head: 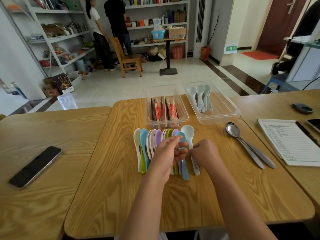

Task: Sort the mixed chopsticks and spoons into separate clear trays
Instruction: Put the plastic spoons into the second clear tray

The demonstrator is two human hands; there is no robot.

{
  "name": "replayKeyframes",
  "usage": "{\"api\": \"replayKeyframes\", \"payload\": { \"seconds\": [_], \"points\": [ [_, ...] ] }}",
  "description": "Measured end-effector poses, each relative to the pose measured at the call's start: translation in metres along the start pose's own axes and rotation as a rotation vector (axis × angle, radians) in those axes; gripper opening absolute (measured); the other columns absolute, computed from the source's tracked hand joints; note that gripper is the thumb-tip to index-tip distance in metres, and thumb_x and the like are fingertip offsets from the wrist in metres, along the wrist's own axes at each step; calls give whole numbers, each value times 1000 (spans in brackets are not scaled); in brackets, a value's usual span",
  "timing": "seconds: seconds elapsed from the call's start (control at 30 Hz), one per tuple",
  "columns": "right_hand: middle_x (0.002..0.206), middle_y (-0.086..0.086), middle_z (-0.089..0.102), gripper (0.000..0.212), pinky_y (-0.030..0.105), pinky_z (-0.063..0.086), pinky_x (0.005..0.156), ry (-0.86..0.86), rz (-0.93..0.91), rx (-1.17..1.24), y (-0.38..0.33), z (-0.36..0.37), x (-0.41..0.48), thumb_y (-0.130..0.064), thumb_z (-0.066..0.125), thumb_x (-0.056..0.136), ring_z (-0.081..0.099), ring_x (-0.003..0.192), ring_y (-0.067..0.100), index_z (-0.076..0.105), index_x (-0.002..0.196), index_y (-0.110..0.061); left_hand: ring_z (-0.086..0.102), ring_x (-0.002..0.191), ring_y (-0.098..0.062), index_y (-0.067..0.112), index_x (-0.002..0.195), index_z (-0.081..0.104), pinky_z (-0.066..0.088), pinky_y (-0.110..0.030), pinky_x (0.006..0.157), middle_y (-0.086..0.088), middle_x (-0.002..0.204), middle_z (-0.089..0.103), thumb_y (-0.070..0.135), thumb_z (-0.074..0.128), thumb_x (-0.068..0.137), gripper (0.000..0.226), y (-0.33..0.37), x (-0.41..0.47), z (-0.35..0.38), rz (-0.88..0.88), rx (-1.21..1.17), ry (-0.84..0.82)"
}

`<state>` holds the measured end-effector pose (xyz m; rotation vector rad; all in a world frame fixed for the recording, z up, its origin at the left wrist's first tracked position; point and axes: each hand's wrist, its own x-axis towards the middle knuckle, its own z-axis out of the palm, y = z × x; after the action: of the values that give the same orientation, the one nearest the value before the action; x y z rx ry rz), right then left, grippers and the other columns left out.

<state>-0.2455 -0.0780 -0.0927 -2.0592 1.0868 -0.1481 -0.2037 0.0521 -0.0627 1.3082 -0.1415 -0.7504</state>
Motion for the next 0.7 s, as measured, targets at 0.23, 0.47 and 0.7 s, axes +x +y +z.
{"api": "replayKeyframes", "payload": {
  "seconds": [0.23,0.47,0.7],
  "points": [
    [67,6,64,11,25,41,50,-14,-51,47,18,-31,-13,-12,65,89,55,55,14,73,86,-6,69,82,-16,14,111,68,57,-29,73,-8,101,75,24,51,102,21,5,6,18,8,25,-46],
    [65,9,65,7,28,45,56,3,-152,167,13,-80,-16,-19,71,88,54,54,10,73,84,-14,67,79,-18,6,116,65,56,-28,71,-11,98,72,16,50,102,23,40,34,44,51,-31,-178],
    [70,14,62,18,32,44,58,187,-140,139,-35,-121,103,-16,70,88,53,61,20,72,86,3,64,77,-16,5,116,62,55,-24,68,-9,95,69,19,49,102,23,90,105,84,56,30,-220]
  ]
}}
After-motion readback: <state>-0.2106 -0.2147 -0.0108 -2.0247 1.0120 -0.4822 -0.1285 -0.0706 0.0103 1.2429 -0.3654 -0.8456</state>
